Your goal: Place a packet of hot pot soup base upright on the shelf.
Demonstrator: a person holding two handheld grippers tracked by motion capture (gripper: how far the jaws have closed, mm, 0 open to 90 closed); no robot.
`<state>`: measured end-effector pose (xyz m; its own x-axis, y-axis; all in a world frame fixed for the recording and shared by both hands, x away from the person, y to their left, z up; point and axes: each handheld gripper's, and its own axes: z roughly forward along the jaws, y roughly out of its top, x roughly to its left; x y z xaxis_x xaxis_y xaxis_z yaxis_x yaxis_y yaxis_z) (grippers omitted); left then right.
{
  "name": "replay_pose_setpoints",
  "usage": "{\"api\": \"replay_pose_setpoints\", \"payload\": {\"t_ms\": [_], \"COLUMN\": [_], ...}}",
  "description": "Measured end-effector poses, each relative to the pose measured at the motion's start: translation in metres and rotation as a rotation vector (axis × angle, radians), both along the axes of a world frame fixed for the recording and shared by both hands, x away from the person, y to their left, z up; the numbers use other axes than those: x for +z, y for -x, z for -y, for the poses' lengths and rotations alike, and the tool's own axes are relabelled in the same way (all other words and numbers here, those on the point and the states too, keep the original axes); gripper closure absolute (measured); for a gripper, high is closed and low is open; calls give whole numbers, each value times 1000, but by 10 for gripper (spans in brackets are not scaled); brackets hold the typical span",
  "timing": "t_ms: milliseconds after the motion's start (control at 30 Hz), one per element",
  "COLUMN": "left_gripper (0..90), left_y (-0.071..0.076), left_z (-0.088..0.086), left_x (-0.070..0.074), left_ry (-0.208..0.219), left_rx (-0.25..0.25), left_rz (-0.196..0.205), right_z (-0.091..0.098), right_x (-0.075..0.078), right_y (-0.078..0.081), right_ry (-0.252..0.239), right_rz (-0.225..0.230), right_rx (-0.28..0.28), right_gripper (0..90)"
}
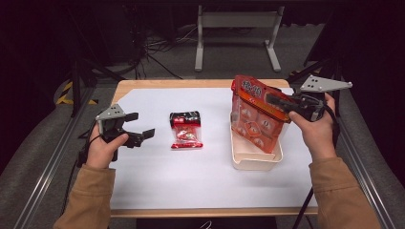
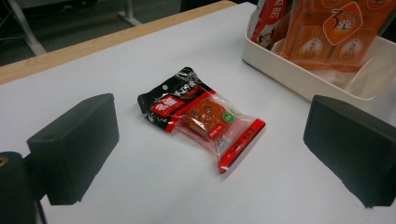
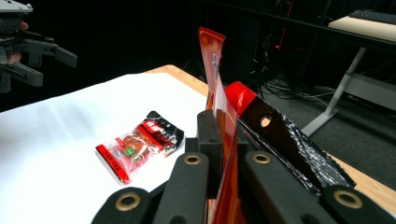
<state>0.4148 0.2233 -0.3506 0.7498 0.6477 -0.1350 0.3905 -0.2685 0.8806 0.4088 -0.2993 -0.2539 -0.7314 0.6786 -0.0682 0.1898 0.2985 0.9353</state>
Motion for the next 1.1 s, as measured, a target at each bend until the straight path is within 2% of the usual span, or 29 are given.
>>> {"api": "replay_pose_setpoints", "payload": {"t_ms": [233,400,533,667,700,900,1033,1100], "left_gripper": [43,42,35,29,29,30,39,54], "left_y": [0,-1,-2,-3,-3,-5,-7,-10], "left_z": [1,1,1,4,5,9,12,14], "left_x": [-1,-2,-3,-5,-6,-8,-10,-12], "left_ry": [-4,1,8,-5,-1,-37,-38,-50], "left_rx": [0,-3,-9,-5,-2,-7,-4,-7], "left_rz": [-3,-6,-4,10,-3,-7,-18,-19], "right_z": [1,-3,0,3,4,8,9,9], "right_x": [-7,-19,-25,-26,-26,-27,-28,-27], "right_y": [-1,-4,-4,-3,-3,0,3,5], "right_ry": [7,55,22,19,20,16,19,18], "right_rz": [-31,-80,-77,-81,-82,-84,-84,-82], "right_rx": [8,11,9,2,1,-13,-16,-22], "right_gripper": [897,898,898,898,898,898,895,857]}}
